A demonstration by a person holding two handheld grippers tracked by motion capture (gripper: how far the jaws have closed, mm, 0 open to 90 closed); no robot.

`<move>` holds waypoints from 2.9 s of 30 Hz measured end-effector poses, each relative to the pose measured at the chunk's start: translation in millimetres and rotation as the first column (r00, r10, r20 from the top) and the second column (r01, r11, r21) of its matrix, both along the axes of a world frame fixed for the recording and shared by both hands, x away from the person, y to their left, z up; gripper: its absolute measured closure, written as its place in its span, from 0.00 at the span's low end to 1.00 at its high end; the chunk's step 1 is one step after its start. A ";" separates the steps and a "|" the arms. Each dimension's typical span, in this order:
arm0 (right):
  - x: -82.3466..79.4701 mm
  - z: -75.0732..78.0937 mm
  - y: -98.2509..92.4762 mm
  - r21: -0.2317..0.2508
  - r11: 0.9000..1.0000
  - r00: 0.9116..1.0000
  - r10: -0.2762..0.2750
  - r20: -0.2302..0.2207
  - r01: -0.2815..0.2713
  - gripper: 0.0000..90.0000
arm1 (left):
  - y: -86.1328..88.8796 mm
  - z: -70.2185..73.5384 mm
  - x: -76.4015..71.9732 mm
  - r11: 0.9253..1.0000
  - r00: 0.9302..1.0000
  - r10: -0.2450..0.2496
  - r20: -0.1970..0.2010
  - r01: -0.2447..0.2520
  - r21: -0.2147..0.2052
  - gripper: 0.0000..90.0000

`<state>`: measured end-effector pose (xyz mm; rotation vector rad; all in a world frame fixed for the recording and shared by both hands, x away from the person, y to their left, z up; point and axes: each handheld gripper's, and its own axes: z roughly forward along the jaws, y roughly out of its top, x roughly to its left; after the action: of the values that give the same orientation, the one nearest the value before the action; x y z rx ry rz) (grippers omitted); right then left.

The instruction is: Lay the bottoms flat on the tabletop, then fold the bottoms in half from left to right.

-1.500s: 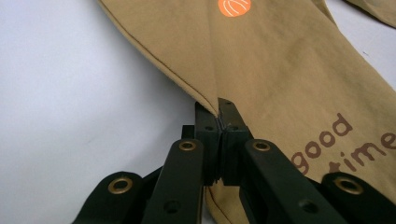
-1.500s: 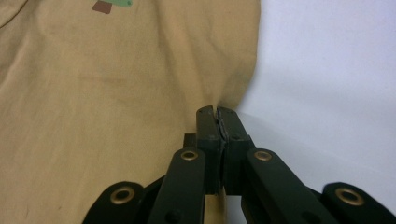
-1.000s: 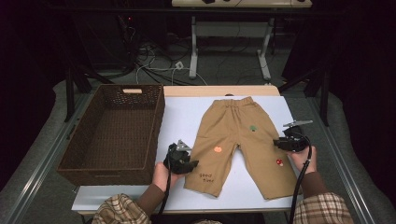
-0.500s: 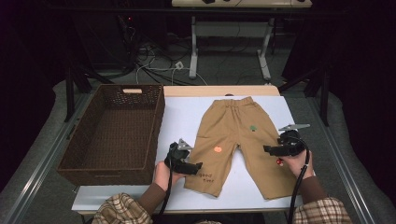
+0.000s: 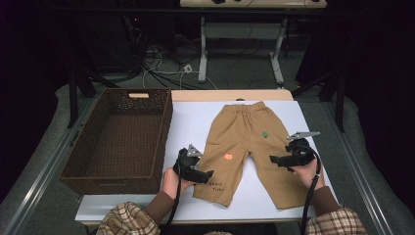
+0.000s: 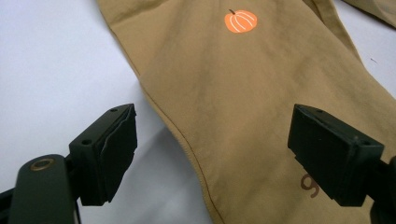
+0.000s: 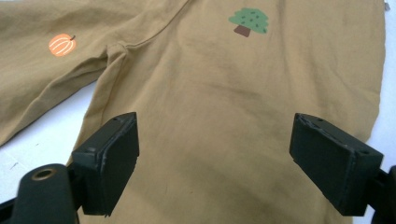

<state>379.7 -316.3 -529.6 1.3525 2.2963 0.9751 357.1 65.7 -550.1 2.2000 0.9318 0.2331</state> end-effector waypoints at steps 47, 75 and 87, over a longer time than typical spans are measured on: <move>-1.1 3.5 8.2 -0.003 0.999 0.999 0.043 0.024 -0.043 0.15 | -15.9 -4.3 30.2 0.995 0.995 0.094 -0.037 -0.092 0.046 0.24; -0.5 3.8 8.2 -0.008 0.999 0.999 0.045 0.027 -0.045 0.16 | -19.2 -6.7 31.5 0.998 0.998 0.058 0.009 -0.058 -0.037 0.97; -2.0 12.7 10.9 -0.004 0.999 0.996 0.051 0.072 -0.050 0.15 | -25.4 14.0 28.5 0.998 0.998 -0.009 0.058 0.012 -0.060 0.97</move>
<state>377.8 -305.4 -516.9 1.2433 2.2875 1.0197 385.6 40.3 -536.2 2.1316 0.8839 0.2595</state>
